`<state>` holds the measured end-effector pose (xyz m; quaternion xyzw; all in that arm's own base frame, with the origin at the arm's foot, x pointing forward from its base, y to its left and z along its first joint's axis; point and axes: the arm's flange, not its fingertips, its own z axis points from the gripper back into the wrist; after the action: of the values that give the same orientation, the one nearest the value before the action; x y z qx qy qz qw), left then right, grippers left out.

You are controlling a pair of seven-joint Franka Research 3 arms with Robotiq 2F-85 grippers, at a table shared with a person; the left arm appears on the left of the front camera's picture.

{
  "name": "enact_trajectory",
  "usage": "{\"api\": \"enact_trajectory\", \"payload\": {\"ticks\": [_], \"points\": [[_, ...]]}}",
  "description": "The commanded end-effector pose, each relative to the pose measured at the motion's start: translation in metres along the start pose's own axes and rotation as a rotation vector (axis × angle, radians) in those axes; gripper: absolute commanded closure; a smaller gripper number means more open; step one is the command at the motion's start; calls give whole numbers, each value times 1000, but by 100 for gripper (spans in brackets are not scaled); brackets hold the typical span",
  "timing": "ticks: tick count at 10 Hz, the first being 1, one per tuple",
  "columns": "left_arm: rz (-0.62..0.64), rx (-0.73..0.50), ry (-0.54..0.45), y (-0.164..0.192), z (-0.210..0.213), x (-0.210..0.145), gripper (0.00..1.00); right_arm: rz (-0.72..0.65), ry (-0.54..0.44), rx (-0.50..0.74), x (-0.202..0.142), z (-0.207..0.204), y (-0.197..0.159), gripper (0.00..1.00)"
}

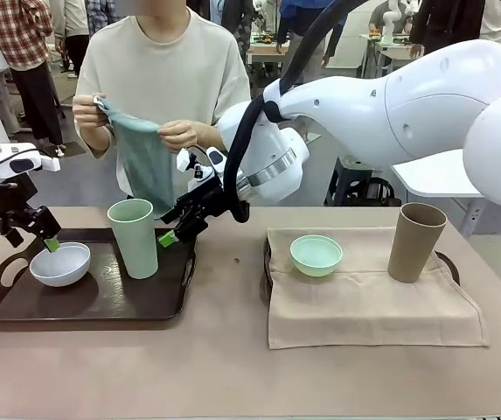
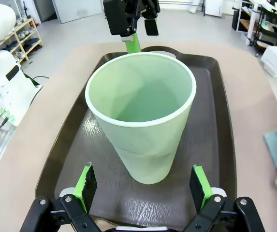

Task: Set up a tray with a mat and arrange the tableware.
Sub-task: Pick up the Picnic Bowl and Reusable plastic cup from the Handle tray in front of the human's position and hold them in the air.

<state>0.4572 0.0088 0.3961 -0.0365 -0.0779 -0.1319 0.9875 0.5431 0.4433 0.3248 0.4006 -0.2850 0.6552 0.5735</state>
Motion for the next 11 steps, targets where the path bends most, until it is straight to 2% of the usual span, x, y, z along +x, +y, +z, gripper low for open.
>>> {"api": "enact_trajectory", "payload": {"ticks": [1,3,6,11], "points": [[-12,-33,11,1,-7,10,7,6,-58,45,-6,-11,-4,0],[-4,-8,-2,-2,-12,16,7,29,-125,99,-5,-17,-9,0],[-17,6,9,-8,-28,24,7,78,-178,110,-8,-20,-16,0],[8,-37,35,-8,-48,38,7,54,-157,169,-17,-53,-28,0]]}}
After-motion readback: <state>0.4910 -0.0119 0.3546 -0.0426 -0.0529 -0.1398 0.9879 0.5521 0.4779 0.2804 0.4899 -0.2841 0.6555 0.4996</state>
